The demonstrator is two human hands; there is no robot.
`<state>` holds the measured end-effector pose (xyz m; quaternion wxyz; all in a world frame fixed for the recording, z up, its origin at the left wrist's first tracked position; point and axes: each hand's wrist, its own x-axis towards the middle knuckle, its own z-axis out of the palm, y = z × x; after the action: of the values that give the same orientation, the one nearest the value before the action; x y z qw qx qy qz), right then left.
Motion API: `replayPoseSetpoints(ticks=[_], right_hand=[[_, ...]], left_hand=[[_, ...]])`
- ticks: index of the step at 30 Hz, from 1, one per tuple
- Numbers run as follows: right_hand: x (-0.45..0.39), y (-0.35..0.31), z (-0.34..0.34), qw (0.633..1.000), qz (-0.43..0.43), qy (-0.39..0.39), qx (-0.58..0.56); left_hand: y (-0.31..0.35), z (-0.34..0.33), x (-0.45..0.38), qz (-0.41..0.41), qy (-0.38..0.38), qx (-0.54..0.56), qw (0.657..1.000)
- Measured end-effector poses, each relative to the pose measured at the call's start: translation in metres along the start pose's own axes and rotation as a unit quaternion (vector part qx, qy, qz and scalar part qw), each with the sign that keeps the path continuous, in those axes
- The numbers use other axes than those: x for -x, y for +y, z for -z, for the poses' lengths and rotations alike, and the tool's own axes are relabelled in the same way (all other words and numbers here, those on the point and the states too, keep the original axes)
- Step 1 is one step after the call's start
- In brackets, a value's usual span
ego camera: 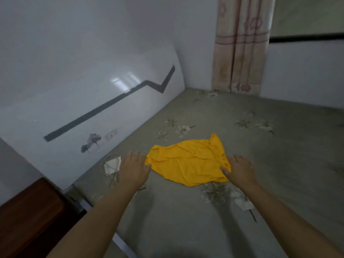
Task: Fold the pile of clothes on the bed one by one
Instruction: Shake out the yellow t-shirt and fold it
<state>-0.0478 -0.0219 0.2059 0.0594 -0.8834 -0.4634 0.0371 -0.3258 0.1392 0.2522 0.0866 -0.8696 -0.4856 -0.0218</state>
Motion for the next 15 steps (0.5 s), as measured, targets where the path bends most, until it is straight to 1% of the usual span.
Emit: replayPoseSetpoints(ticks=[3, 6, 9, 11, 14, 15], right_hand=[[-0.021, 0.007, -0.041, 0.998, -0.045, -0.054, -0.007], [-0.037, 0.011, -0.083, 0.991, -0.098, -0.088, -0.015], [-0.052, 0.011, -0.129, 0.980, -0.144, -0.132, -0.020], [-0.069, 0.009, -0.161, 0.972, -0.173, -0.149, -0.044], [-0.104, 0.006, -0.206, 0.962, -0.217, -0.132, -0.103], [-0.118, 0.006, -0.220, 0.959, -0.227, -0.122, -0.116]], left_hand=[[0.004, -0.046, -0.046, -0.039, -0.060, -0.022, 0.997], [0.010, -0.095, -0.091, -0.064, -0.117, -0.007, 0.991], [0.019, -0.150, -0.139, -0.118, -0.158, -0.016, 0.980], [0.028, -0.190, -0.166, -0.154, -0.173, 0.013, 0.973], [0.044, -0.255, -0.196, -0.190, -0.212, 0.112, 0.952], [0.049, -0.276, -0.205, -0.206, -0.233, 0.122, 0.942]])
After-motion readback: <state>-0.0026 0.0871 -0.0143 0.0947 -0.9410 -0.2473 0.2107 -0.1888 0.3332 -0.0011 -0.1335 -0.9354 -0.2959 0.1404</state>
